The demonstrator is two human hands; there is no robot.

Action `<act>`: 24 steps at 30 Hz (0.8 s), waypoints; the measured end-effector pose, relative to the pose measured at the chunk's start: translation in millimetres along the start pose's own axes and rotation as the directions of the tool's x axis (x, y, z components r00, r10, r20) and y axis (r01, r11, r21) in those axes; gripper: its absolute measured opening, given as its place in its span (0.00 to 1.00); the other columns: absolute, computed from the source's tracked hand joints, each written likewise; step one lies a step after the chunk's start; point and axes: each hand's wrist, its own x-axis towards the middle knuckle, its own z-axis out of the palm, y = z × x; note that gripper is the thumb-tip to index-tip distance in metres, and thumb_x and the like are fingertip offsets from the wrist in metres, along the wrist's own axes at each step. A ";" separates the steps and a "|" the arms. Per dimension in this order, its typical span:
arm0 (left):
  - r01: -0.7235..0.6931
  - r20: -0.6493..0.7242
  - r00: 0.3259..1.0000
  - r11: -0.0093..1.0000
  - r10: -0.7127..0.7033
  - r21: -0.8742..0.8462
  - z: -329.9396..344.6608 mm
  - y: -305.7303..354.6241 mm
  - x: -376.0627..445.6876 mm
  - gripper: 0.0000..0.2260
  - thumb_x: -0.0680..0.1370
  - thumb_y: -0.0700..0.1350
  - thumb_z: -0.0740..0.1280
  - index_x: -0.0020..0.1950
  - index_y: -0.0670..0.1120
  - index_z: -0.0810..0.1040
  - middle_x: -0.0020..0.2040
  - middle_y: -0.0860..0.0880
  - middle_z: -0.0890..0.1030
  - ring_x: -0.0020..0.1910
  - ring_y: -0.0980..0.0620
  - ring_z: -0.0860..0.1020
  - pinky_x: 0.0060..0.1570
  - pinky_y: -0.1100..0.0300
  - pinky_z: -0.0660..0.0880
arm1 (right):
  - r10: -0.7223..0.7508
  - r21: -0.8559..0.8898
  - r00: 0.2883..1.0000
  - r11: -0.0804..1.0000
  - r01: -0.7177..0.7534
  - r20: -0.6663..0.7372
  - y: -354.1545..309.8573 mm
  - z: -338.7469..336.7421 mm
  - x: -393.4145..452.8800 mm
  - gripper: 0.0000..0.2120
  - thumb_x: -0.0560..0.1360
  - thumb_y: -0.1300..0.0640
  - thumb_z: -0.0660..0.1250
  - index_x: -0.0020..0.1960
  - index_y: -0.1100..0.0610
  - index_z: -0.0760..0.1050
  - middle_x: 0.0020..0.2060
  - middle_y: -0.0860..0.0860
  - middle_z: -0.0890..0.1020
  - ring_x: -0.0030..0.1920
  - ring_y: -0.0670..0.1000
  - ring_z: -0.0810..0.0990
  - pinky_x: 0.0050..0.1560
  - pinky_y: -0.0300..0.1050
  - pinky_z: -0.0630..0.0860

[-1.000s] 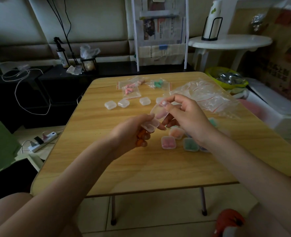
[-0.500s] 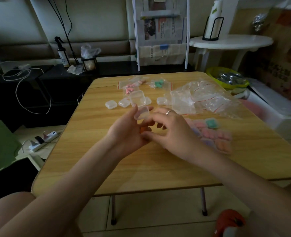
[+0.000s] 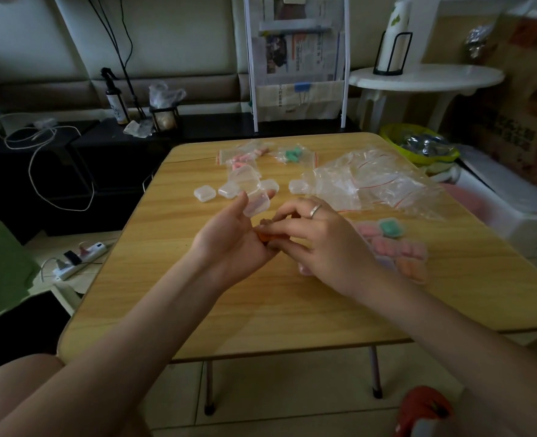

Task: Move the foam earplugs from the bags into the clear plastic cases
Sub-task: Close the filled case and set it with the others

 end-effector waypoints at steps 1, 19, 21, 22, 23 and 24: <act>0.004 0.000 1.000 1.000 -0.004 0.000 0.0 0.2 -0.2 0.20 0.83 0.56 0.49 0.59 0.46 0.75 0.38 0.42 0.81 0.30 0.50 0.80 0.43 0.58 0.69 | -0.014 -0.018 1.000 1.000 0.014 -0.001 0.3 1.5 -0.4 0.14 0.75 0.52 0.62 0.55 0.55 0.82 0.48 0.51 0.80 0.50 0.51 0.74 0.49 0.43 0.72; -0.218 0.136 0.976 0.731 0.170 0.647 -0.2 -18.8 1.3 0.28 0.82 0.59 0.40 0.53 0.48 0.77 0.40 0.49 0.69 0.38 0.52 0.65 0.45 0.55 0.66 | 0.372 0.359 0.911 0.887 -0.291 -0.180 -4.6 -9.8 7.6 0.05 0.71 0.56 0.73 0.47 0.53 0.83 0.40 0.42 0.75 0.38 0.40 0.72 0.39 0.31 0.67; -0.204 0.164 0.978 0.780 0.132 0.591 3.7 -19.7 -2.0 0.18 0.81 0.51 0.45 0.45 0.46 0.72 0.36 0.50 0.68 0.36 0.53 0.65 0.44 0.55 0.64 | 0.346 0.323 0.911 0.908 -0.265 -0.224 -2.0 -8.0 7.1 0.06 0.71 0.56 0.73 0.48 0.53 0.83 0.39 0.42 0.72 0.37 0.39 0.69 0.38 0.29 0.65; -0.189 0.169 0.979 0.808 0.112 0.557 5.0 -19.4 -3.2 0.14 0.80 0.48 0.47 0.43 0.47 0.70 0.35 0.50 0.67 0.35 0.54 0.64 0.43 0.55 0.64 | 0.317 0.285 0.917 0.927 -0.245 -0.243 -1.3 -6.9 6.3 0.07 0.72 0.57 0.73 0.49 0.53 0.84 0.38 0.43 0.72 0.37 0.38 0.68 0.38 0.29 0.64; -0.174 0.165 0.981 0.834 0.101 0.523 5.6 -18.9 -3.9 0.12 0.79 0.46 0.48 0.42 0.47 0.69 0.34 0.51 0.67 0.34 0.54 0.64 0.42 0.56 0.65 | 0.281 0.234 0.925 0.946 -0.223 -0.257 -0.7 -5.5 5.4 0.08 0.73 0.57 0.72 0.51 0.54 0.84 0.39 0.44 0.72 0.39 0.39 0.68 0.39 0.29 0.63; -0.168 0.154 0.983 0.848 0.104 0.502 5.0 -18.4 -3.2 0.11 0.78 0.45 0.49 0.41 0.47 0.68 0.33 0.51 0.67 0.33 0.55 0.64 0.42 0.57 0.65 | 0.242 0.178 0.934 0.964 -0.199 -0.262 -0.4 -4.3 4.6 0.09 0.74 0.56 0.71 0.53 0.54 0.83 0.40 0.46 0.73 0.41 0.41 0.69 0.41 0.29 0.64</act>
